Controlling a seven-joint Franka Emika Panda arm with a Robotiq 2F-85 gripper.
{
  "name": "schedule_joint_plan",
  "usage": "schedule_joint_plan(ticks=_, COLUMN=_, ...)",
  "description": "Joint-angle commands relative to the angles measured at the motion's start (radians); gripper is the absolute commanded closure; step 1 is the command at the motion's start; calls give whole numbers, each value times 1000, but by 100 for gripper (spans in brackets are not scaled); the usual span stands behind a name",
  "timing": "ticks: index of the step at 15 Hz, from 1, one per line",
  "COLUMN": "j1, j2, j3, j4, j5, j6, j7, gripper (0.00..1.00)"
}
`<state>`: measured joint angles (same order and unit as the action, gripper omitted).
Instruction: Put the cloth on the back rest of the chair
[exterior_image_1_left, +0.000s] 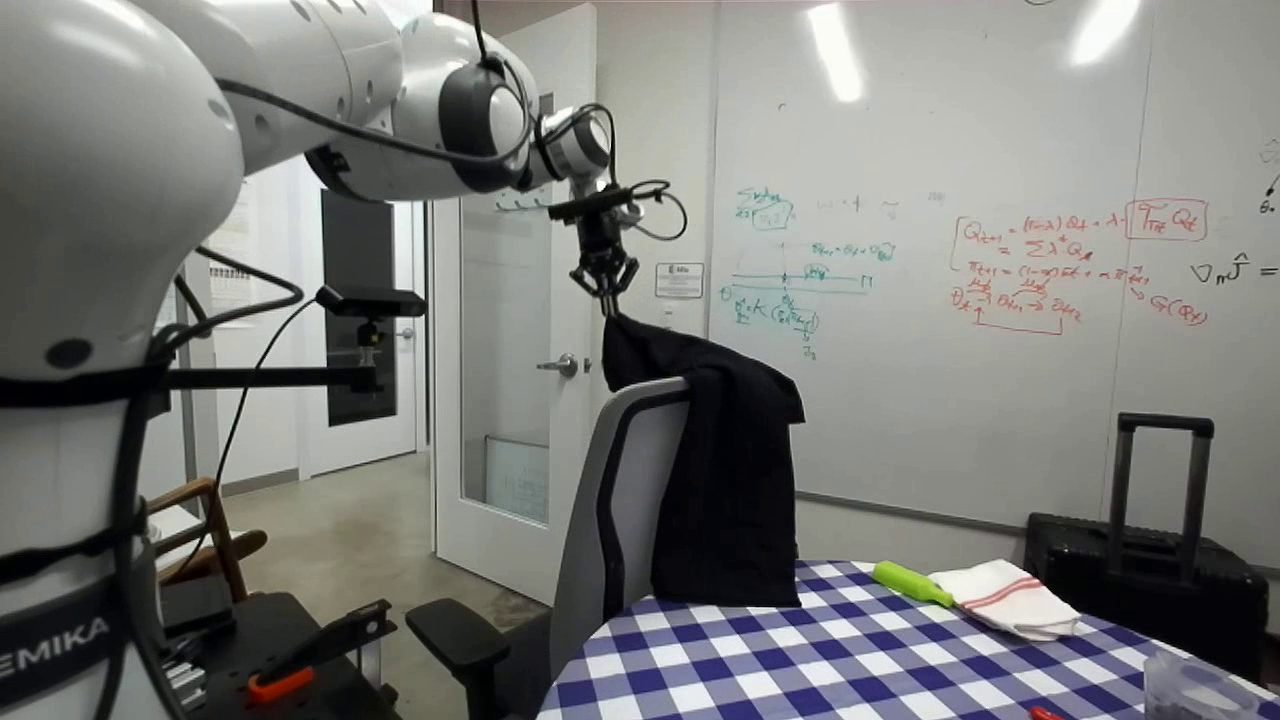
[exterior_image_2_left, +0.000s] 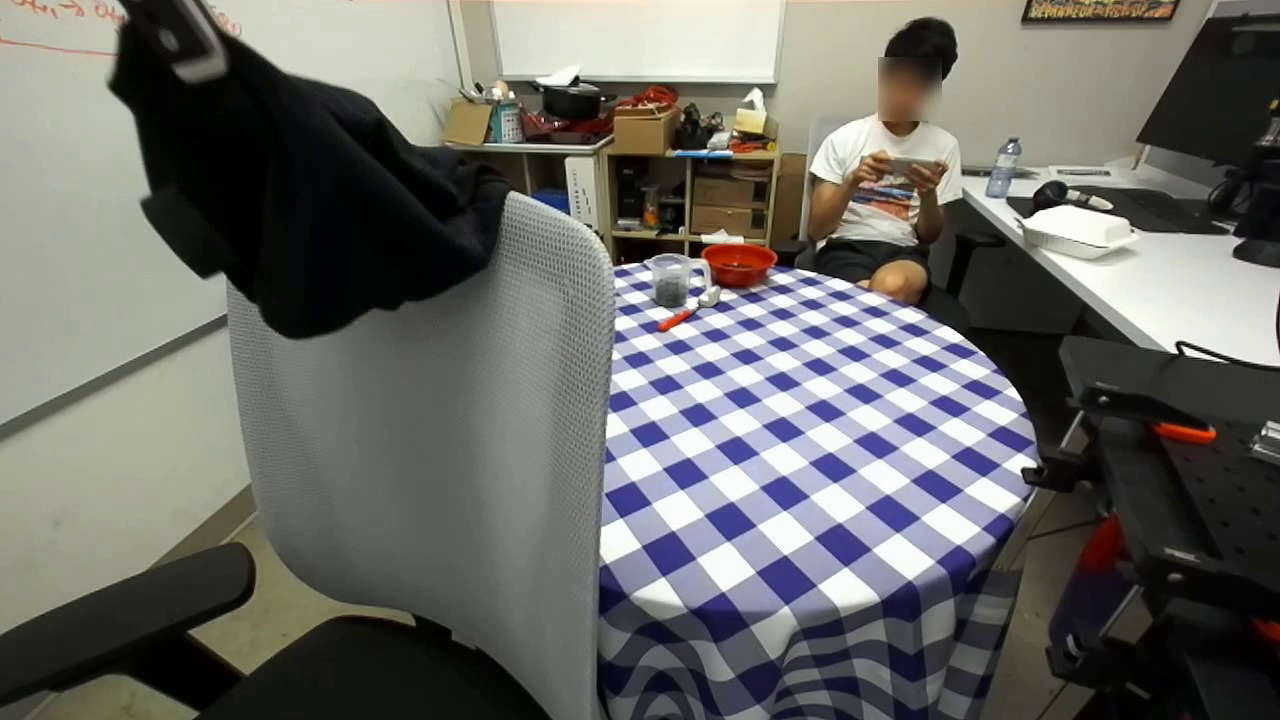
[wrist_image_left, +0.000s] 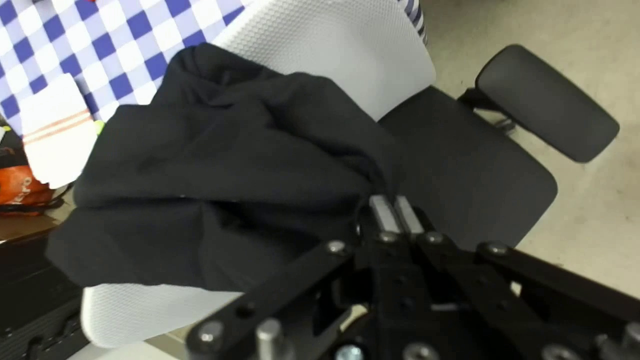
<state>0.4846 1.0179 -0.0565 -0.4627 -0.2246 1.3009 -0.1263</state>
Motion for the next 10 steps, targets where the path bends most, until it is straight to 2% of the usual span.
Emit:
schedule_joint_plan(ticks=1, j1=21, j2=108, j3=0, j4=49, j5=-53, j6=-79, j7=-108, gripper=72)
schedule_joint_plan(ticks=2, j1=27, j2=129, j3=-7, j4=50, j5=-73, j6=-94, j7=-142, gripper=71)
schedule_joint_plan(ticks=4, j1=31, j2=154, j3=-16, j4=50, j5=-110, j6=-114, j7=-208, gripper=60)
schedule_joint_plan(ticks=8, j1=31, j2=153, j3=-31, j4=46, j5=-163, j6=-89, j7=-258, gripper=30)
schedule_joint_plan(ticks=10, j1=21, j2=102, j3=-25, j4=-7, j5=-159, j6=-65, j7=-277, gripper=16)
